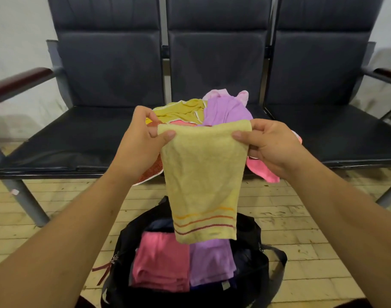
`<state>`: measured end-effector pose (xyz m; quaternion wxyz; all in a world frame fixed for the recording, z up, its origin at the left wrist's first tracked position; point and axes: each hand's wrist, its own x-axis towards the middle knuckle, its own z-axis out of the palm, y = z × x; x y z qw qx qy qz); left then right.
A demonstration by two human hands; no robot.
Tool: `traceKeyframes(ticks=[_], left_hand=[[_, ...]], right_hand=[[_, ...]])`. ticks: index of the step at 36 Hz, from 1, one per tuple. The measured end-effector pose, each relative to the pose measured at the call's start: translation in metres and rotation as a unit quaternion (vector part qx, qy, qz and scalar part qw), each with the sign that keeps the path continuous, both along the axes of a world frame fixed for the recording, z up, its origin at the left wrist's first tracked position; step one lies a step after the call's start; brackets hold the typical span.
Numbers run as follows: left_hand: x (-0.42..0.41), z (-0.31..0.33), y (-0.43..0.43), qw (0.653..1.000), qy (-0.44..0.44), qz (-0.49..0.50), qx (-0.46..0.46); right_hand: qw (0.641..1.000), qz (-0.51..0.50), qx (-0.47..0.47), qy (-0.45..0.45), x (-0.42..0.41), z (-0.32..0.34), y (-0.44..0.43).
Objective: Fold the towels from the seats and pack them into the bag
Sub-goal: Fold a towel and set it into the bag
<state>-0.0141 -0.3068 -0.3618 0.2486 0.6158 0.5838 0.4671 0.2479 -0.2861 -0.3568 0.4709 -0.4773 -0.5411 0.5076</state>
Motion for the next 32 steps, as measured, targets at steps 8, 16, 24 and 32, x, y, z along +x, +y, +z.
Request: traceKeyframes(ticks=[8, 16, 24, 32], left_hand=[[-0.005, 0.004, -0.003, 0.999, 0.038, -0.034, 0.011], [-0.002, 0.002, -0.003, 0.999, 0.014, -0.034, 0.016], [-0.004, -0.005, 0.002, 0.995, 0.016, -0.087, -0.040], [0.002, -0.007, 0.005, 0.990, 0.134, -0.001, 0.036]], right_hand=[[0.998, -0.039, 0.035, -0.036, 0.000, 0.002, -0.001], [0.995, -0.063, 0.051, -0.060, 0.001, -0.002, 0.002], [0.987, -0.100, 0.065, -0.107, 0.001, -0.002, 0.001], [0.984, -0.138, 0.059, -0.092, -0.003, 0.003, -0.004]])
